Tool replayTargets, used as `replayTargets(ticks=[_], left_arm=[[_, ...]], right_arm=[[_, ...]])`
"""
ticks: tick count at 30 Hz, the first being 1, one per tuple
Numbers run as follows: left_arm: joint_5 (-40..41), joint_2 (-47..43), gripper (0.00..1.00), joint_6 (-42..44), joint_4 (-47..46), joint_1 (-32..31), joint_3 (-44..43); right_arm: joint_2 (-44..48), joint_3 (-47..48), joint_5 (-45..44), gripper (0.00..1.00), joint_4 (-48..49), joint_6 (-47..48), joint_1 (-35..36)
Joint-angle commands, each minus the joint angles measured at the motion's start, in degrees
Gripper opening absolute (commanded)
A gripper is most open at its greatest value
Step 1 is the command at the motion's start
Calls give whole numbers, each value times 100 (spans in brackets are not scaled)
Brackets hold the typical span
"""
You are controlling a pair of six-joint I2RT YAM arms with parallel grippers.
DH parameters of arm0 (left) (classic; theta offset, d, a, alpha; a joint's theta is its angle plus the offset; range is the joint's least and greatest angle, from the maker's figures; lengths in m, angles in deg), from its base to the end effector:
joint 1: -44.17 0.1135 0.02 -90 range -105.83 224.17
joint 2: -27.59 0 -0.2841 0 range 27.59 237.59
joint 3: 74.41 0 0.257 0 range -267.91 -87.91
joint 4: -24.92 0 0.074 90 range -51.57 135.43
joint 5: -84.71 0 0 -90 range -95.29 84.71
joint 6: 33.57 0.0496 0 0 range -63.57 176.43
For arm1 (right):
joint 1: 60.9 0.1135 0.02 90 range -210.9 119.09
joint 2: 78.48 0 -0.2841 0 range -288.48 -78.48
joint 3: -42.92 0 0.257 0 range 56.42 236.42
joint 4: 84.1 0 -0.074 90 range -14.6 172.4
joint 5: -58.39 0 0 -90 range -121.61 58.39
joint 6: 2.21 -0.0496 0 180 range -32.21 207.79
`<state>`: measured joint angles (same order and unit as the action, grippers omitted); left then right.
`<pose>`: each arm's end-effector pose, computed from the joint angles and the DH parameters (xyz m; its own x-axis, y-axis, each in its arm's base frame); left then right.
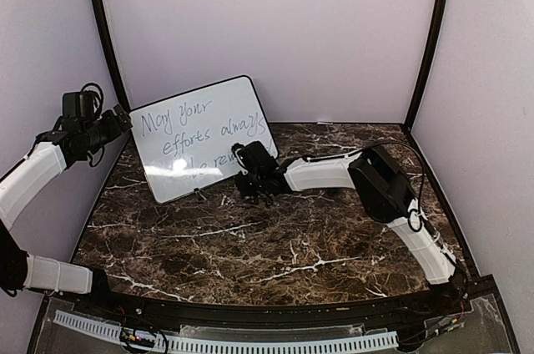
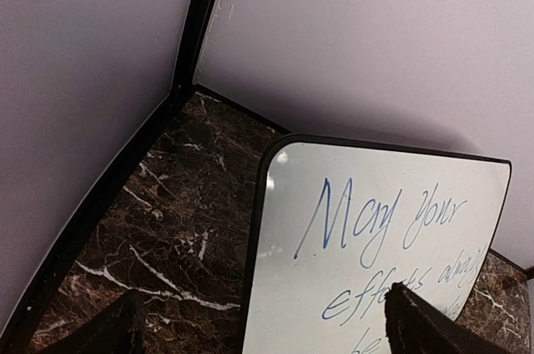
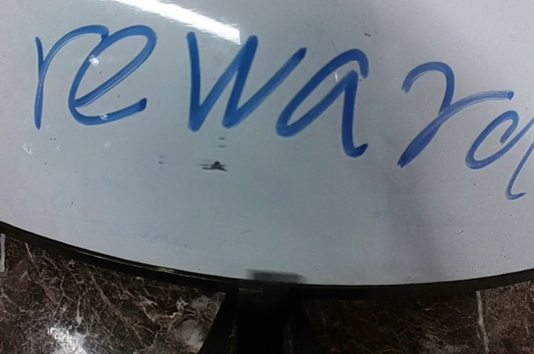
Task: Erase the whiteboard
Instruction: Move the whiteboard to the center of the board.
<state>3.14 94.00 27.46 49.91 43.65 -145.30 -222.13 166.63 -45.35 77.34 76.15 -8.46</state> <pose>0.2778 0.0048 0.3508 -0.2444 -0.4769 -0.8443 -0.2820 0.8680 -0.4087 0.3666 0.4574 0.1182 -0.5042 -0.3341 -0.7963 -0.5666 0.8239 0.0131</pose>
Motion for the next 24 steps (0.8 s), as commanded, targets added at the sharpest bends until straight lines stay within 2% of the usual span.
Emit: replayTargets(ticks=[1,12,18,24], left_arm=[[-99,-144,99,2,-124,34,79],[-733,-396,99,127,-519,34,192],[-1883,-427,99,242,-1070,34,296],[-2968,-244,99,180,-1456,34,283]], right_arm=[[445,-568,270,0,171,65,51],[2008,-2817,474,0,480,74,99],[2672,-3716,682,0,482,121,129],[3007,-4142,663,0,404,242,143]])
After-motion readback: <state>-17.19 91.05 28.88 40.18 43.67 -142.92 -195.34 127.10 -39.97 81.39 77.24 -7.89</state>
